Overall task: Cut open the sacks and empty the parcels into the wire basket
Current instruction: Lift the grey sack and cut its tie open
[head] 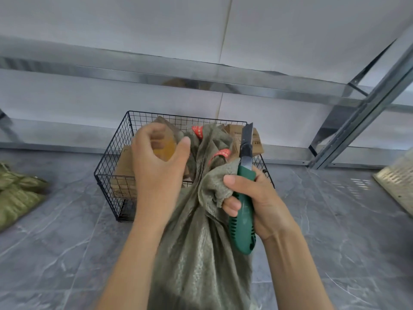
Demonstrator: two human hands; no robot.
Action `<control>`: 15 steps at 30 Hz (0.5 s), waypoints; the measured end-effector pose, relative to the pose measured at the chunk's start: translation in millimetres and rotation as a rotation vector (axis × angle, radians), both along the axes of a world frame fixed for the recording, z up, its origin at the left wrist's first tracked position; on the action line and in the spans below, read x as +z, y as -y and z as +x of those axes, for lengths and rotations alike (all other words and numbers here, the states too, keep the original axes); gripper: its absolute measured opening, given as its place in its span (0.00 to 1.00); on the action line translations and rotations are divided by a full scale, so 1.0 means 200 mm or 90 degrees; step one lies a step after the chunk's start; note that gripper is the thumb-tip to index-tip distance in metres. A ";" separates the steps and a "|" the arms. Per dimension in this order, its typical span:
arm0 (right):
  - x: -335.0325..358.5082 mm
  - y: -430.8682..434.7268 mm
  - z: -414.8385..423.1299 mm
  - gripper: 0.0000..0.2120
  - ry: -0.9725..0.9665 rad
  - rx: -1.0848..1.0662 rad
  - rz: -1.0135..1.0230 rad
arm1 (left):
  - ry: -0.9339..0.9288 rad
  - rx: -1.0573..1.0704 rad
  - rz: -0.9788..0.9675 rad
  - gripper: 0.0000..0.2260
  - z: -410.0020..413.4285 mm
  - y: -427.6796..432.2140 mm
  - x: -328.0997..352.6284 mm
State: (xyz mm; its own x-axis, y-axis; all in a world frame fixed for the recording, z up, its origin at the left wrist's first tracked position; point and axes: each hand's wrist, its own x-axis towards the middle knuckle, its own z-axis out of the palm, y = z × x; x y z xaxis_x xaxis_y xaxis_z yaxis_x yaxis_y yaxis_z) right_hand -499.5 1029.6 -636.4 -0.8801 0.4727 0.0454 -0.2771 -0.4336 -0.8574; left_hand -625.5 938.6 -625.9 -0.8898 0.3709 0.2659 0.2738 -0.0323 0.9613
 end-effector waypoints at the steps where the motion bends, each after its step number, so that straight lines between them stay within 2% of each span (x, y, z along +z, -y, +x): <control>1: -0.01 0.00 0.00 0.06 0.007 -0.009 -0.001 | -0.044 -0.038 -0.009 0.08 0.02 0.02 0.02; 3: -0.01 0.00 0.00 0.07 0.022 -0.021 -0.006 | -0.057 -0.210 -0.069 0.02 0.06 0.03 0.06; 5: -0.02 0.00 0.00 0.09 0.034 -0.032 -0.016 | -0.042 -0.340 -0.130 0.03 0.07 0.04 0.06; 10: -0.02 -0.01 0.02 0.05 0.047 -0.046 0.003 | 0.014 -0.375 -0.200 0.04 0.04 0.00 0.03; 15: -0.03 -0.03 0.04 0.05 0.049 -0.045 0.023 | -0.009 -0.391 -0.202 0.05 0.04 -0.03 0.03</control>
State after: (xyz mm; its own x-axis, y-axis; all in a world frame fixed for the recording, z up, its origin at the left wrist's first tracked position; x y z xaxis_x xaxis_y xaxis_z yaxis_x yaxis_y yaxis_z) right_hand -492.2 1034.7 -642.4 -0.8463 0.5328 -0.0030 -0.2382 -0.3834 -0.8923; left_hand -617.7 943.7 -619.3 -0.4904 0.8686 0.0714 0.3081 0.0961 0.9465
